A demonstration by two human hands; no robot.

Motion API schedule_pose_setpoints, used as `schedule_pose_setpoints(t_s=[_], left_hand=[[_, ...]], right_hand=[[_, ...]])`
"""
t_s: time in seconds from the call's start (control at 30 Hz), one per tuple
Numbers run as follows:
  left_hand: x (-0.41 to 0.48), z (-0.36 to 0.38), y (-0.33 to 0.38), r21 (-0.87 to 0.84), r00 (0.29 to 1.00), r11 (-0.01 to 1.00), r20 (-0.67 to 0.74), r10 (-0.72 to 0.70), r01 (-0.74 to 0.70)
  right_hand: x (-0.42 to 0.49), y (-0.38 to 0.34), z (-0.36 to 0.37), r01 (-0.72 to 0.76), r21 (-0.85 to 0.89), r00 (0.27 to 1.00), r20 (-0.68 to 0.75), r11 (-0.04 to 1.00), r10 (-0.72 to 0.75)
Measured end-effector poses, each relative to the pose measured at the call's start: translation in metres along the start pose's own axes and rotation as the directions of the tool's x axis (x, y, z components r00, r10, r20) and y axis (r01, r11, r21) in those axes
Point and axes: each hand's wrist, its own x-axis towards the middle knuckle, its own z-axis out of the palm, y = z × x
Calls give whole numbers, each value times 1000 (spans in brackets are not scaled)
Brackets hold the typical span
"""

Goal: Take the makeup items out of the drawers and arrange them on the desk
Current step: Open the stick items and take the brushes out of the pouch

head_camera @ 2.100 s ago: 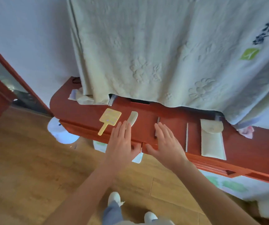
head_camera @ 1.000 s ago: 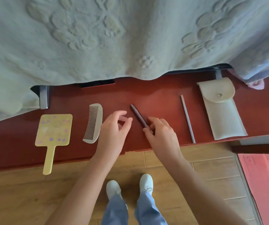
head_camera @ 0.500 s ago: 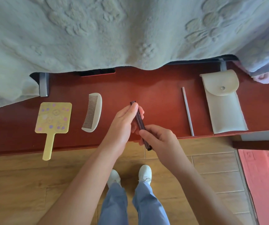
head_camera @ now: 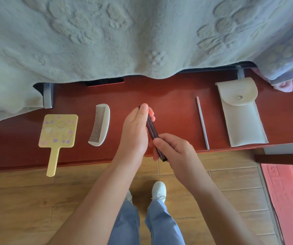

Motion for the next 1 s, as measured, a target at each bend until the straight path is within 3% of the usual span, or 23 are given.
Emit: schedule_pose_setpoints(t_s=[0.13,0.23,0.3,0.47,0.8,1.0], left_hand=[[48,-53,40,-95,962,992,-269,56,-85],[53,-71,58,264,974,960,-176,144,-94],[41,-60,44,383,991,922,-91,94,-52],[25,-32,-15,537,1000,843,6,-10,6],[40,-18,-53,783,965,602,-6,261,-158],[41,-15,-49,817,950,545,10,311,-187]], right_hand=[[-32,27,3,-160,-55,986,33,986,162],[-37,39,-11,-220,-21,960,-183,975,212],[-23,35,-17,-175,-88,950,-279,981,144],[20,29,-5,-46,-386,961,-268,921,-65],[65,31,17,-43,-500,950,-288,865,-119],[68,30,19,-65,-511,939,-321,857,-120]])
